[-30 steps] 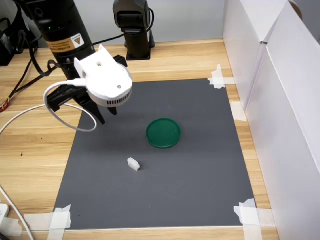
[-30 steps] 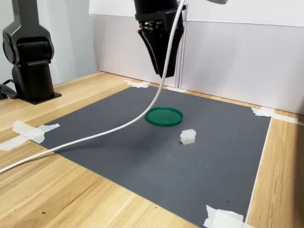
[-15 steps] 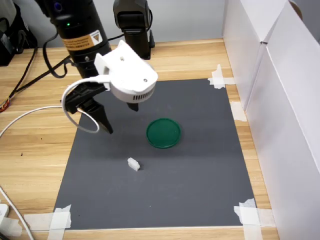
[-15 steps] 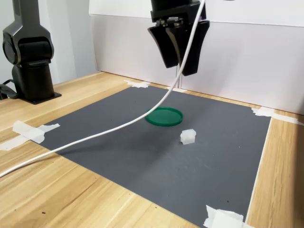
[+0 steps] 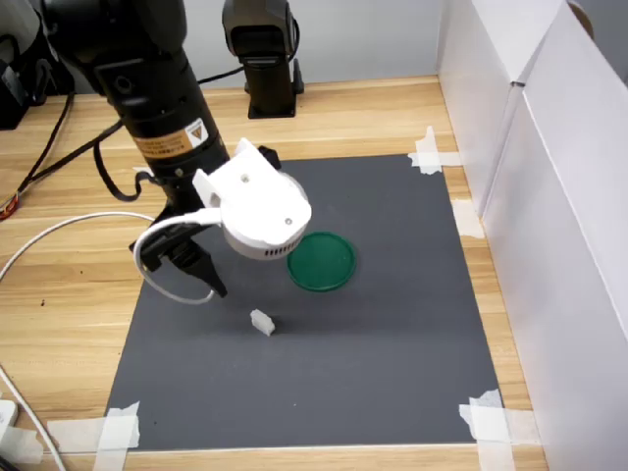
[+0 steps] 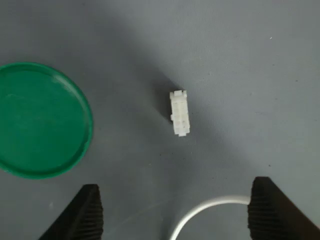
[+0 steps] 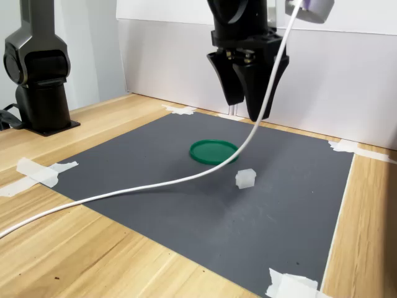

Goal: Grasp a white terminal and put it in the green lid.

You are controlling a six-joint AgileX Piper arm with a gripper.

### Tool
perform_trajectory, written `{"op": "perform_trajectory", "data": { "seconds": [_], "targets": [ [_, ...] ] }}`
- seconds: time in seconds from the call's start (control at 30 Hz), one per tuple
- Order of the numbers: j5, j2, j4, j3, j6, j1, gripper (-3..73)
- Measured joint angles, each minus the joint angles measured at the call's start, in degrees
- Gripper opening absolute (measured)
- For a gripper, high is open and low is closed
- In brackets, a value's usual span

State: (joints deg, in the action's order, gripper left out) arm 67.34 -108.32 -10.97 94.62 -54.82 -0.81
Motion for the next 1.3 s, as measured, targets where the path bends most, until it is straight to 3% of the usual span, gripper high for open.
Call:
{"op": "perform_trajectory", "data": {
  "seconds": [0.4,0.73,1.3],
  "targets": [
    [-2.3,-3.1,6.0,0.0,2.8,3.7,70.2],
    [-9.1,-3.3,7.3,-5.7,2.9,4.5,70.2],
    [-12.5,-7.7,7.4,-6.2,2.6,4.7,70.1]
  ]
}}
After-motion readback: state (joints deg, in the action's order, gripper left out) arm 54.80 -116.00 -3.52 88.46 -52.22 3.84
